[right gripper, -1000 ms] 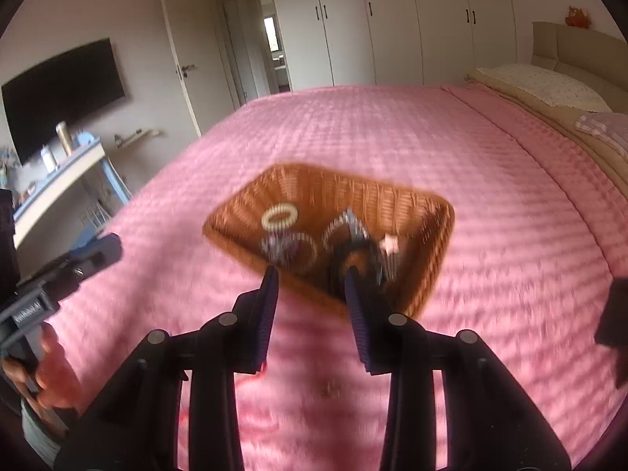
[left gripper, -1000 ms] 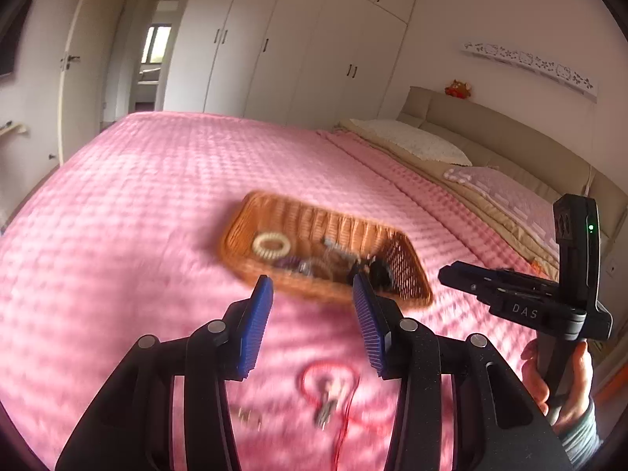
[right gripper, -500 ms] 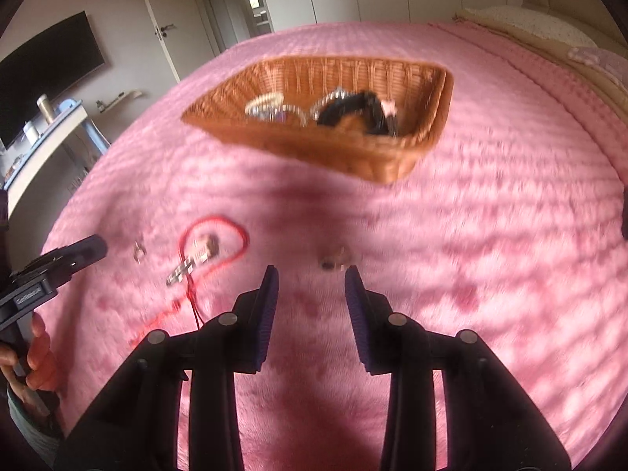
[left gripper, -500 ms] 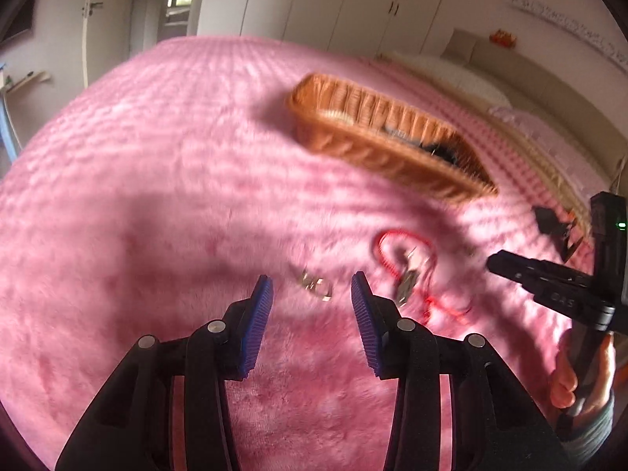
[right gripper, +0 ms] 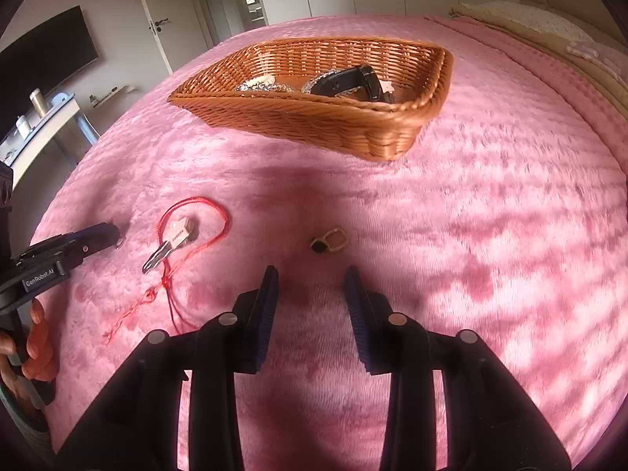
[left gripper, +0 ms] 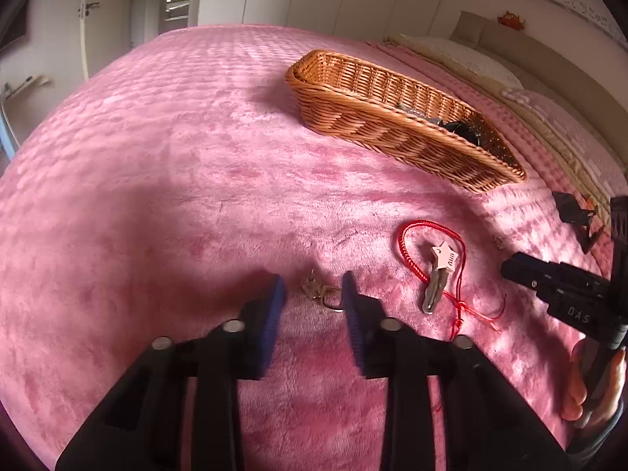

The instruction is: Organize jewelry

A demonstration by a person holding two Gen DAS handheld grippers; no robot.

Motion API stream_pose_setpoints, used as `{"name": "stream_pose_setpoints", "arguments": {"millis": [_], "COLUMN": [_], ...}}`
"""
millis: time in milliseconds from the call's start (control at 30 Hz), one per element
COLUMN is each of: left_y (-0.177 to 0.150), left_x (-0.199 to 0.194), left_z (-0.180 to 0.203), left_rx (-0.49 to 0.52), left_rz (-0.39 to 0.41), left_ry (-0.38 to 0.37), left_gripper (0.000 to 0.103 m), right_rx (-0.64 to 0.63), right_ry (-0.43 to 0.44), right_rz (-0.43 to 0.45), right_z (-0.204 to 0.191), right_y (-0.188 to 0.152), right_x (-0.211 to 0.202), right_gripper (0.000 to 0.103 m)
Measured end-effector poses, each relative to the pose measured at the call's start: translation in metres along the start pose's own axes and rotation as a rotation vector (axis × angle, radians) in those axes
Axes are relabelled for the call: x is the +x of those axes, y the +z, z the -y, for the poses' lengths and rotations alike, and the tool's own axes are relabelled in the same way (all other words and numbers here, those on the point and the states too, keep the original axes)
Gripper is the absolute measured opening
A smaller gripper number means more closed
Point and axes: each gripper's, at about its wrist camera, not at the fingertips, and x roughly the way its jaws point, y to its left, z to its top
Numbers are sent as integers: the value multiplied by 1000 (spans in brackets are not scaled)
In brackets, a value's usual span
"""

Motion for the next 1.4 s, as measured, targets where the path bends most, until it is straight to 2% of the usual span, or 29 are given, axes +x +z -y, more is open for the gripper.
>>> {"name": "stream_pose_setpoints", "arguments": {"millis": [233,433,567,600,867,1133,1300,1400], "left_y": [-3,-4,-5,-5,-8,-8,3,26], "left_x": [4,4,1,0,-11,-31,-52,-71], "left_z": [5,4,6,7,14,17,23,33], "left_rx": [30,25,36,41,79,84,75,90], "left_rz": [5,12,28,32,84,172,216,267], "left_ry": [10,-2,-2,-3,-15,-37,-66,-89], "left_gripper": [15,9,8,8,8,8,8,8], "right_rx": [-23,-30,-40,-38,-2,-12,-34,-52], "right_ry": [-32,-31,-41,-36,17,67,101,116], "right_rz": [-8,2,22,28,51,80,150,202], "right_z": [-4,-6,-8,-8,3,0,-5,-10], "right_y": [13,13,11,10,3,6,29,53], "right_x": [15,16,12,10,-6,-34,-73,-91], "right_gripper": [32,14,13,9,9,9,9,9]}}
